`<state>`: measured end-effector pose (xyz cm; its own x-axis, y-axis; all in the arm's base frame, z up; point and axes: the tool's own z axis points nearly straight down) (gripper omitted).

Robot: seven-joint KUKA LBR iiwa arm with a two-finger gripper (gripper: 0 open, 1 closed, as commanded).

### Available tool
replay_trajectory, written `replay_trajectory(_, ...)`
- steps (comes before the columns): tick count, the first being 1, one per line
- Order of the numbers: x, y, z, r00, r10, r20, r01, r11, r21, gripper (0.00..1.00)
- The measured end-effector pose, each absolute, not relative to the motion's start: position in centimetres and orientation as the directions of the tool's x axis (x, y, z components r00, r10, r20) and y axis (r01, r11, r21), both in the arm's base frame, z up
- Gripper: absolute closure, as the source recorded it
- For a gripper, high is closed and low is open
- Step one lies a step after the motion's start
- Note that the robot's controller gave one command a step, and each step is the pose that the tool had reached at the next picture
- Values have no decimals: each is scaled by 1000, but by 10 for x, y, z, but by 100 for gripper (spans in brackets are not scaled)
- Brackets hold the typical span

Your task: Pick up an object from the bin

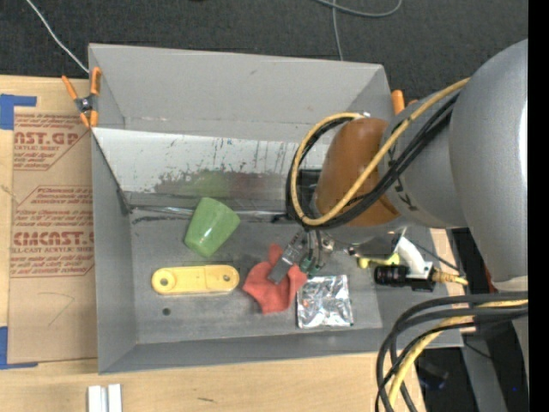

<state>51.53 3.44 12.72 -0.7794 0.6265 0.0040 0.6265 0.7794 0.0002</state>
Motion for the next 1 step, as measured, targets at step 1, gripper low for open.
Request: replay_trajectory(1,515,34,135,-780,626,6,626,780,-2,100)
